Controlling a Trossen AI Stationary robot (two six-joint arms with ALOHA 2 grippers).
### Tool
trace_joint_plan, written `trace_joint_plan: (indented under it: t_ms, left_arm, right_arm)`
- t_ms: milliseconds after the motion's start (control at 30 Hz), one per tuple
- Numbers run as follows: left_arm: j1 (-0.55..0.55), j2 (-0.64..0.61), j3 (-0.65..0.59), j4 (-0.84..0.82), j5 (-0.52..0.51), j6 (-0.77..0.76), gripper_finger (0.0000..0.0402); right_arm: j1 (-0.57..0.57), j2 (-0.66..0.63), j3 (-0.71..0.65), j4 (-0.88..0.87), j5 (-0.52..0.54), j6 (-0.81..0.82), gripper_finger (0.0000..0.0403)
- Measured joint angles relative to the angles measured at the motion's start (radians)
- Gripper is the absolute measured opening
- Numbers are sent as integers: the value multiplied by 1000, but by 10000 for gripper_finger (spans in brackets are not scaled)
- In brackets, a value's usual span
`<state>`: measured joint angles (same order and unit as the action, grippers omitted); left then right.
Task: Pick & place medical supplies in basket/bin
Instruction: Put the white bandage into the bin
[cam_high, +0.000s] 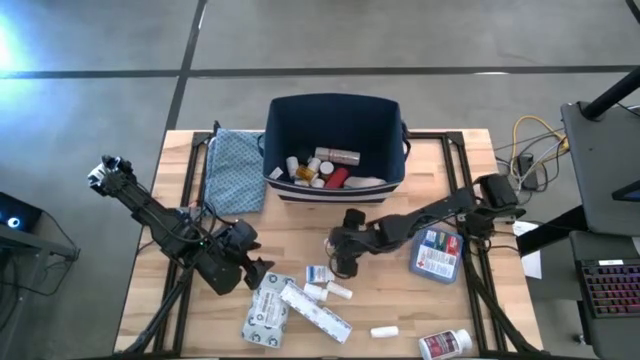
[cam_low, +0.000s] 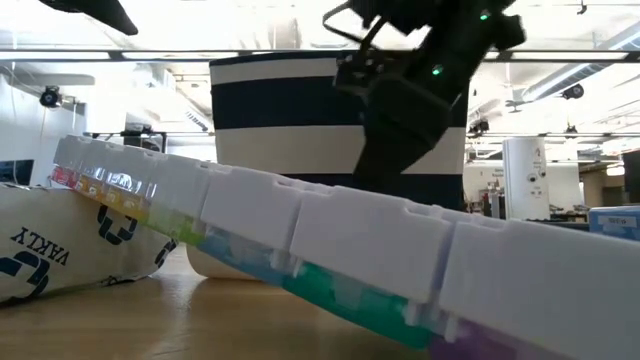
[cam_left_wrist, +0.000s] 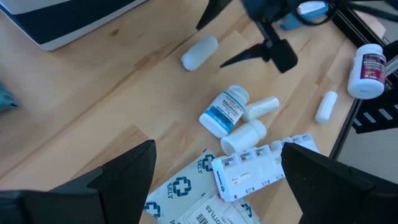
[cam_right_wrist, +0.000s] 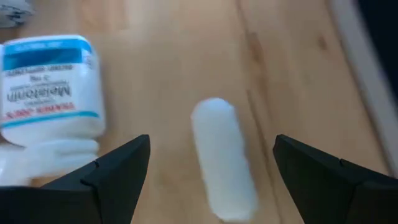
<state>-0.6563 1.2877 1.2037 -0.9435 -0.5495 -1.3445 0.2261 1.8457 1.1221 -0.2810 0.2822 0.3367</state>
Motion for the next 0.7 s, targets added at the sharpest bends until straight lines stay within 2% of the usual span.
trace_joint_plan:
  t_ms: [133, 433, 567, 700]
  left_arm:
    - [0, 0, -3, 0, -2, 0, 324]
    - [0, 0, -6, -1, -2, -6, 324]
    - [0, 0, -8, -6, -2, -6, 324]
    - [0, 0, -8, -14, -3, -2, 324]
  right_arm:
    - [-34, 71, 32, 0, -123, -40, 327]
    - [-40, 201, 146, -115, -161, -38, 322]
    - [-40, 210, 190, -154, -164, -74, 282]
    - [-53, 209, 216, -184, -167, -82, 213]
